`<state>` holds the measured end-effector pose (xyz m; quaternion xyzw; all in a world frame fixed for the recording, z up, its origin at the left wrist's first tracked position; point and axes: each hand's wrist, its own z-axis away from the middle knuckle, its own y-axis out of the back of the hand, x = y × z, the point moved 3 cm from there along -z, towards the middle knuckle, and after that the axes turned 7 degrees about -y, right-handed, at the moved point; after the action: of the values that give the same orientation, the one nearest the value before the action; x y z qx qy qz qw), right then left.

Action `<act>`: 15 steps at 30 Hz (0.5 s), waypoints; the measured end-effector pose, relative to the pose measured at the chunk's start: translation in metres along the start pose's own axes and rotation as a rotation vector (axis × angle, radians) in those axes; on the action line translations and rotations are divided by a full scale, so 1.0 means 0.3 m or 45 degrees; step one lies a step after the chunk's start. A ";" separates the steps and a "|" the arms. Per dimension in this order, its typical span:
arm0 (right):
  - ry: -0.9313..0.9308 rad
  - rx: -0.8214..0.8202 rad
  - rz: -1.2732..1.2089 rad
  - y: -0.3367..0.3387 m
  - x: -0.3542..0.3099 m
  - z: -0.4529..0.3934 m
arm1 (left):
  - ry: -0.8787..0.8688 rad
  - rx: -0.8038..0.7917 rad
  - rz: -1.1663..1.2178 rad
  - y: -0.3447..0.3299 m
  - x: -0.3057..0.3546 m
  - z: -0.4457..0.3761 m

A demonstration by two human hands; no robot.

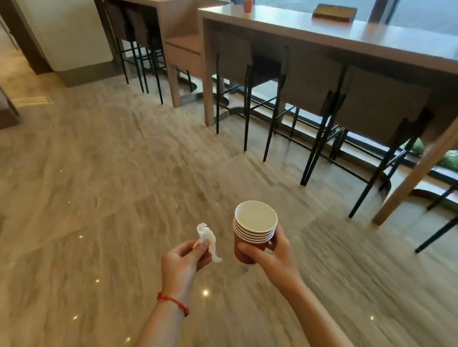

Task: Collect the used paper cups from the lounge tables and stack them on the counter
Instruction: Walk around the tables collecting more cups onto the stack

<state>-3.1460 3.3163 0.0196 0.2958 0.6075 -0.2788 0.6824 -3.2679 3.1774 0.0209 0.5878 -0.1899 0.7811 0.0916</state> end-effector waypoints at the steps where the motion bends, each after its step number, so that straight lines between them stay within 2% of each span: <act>1: 0.000 0.012 0.000 0.002 0.001 -0.042 | 0.005 -0.002 -0.003 -0.017 0.003 -0.038; 15: 0.035 -0.016 0.016 0.073 -0.091 -0.862 | -0.024 0.040 0.070 -0.421 0.120 -0.697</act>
<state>-3.3044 3.5235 0.0255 0.2991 0.6166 -0.2667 0.6777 -3.4168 3.3740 0.0295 0.5910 -0.1945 0.7806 0.0589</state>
